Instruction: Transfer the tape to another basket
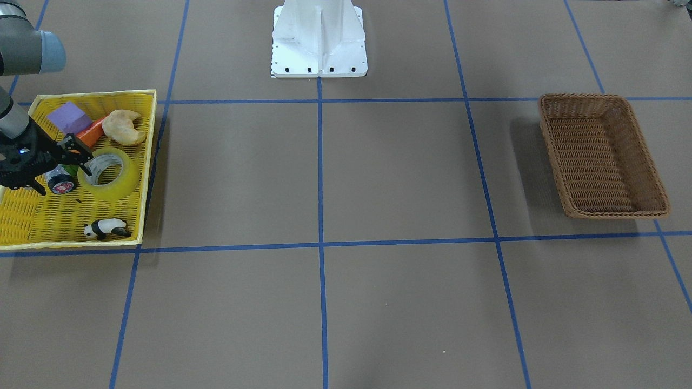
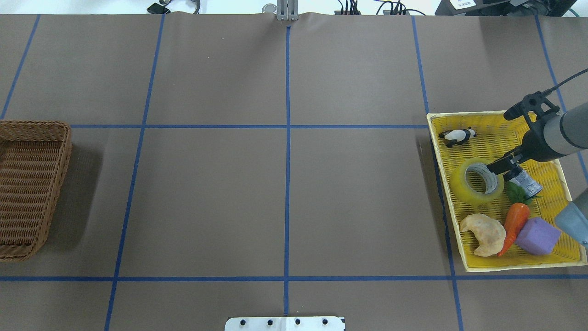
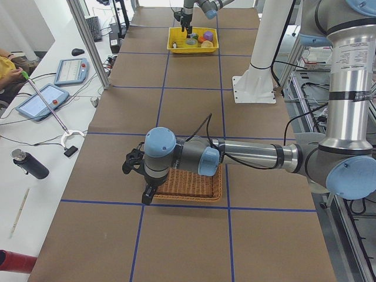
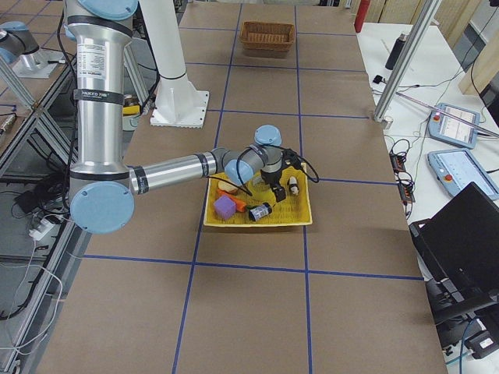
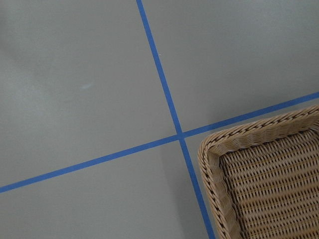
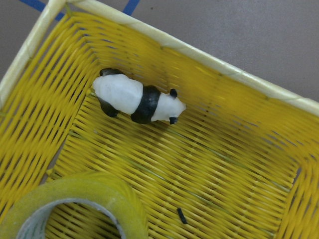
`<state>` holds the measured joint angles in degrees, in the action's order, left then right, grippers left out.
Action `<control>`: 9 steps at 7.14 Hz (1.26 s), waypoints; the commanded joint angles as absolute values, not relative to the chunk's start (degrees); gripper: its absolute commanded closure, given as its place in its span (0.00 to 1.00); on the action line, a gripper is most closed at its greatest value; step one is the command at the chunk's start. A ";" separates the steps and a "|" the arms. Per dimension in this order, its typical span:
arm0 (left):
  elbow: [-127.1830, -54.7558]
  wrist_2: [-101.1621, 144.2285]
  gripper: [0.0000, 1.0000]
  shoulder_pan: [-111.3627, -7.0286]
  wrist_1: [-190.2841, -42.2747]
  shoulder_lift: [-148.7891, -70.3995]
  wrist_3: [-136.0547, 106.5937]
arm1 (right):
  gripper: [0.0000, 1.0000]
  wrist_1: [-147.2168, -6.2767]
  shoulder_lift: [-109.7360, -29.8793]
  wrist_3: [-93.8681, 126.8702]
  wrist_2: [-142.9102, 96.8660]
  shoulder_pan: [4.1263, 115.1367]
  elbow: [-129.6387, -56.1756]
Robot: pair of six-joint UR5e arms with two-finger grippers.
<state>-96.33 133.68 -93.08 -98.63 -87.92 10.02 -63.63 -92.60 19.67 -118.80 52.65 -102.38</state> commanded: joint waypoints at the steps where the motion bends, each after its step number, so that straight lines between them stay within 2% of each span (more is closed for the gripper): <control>1: -96.33 133.68 0.01 -93.08 -98.70 -87.89 9.93 | 0.24 -63.63 -92.55 18.55 -118.56 50.10 -102.22; 2: -96.50 133.68 0.01 -93.08 -98.70 -87.80 10.02 | 0.37 -63.55 -92.46 16.02 -118.56 49.84 -101.43; 3: -96.68 133.68 0.01 -93.16 -98.70 -87.63 10.02 | 0.40 -63.37 -92.29 14.69 -118.56 49.57 -100.12; 4: -96.85 133.68 0.01 -93.16 -98.70 -87.37 10.02 | 0.56 -63.46 -91.68 14.42 -118.56 49.48 -99.59; 5: -96.77 133.68 0.01 -93.16 -98.79 -87.36 10.02 | 0.99 -63.46 -91.58 14.15 -118.65 49.48 -100.02; 9: -96.77 133.68 0.01 -93.16 -98.79 -87.36 10.02 | 1.00 -63.46 -92.81 13.18 -121.80 53.50 -103.96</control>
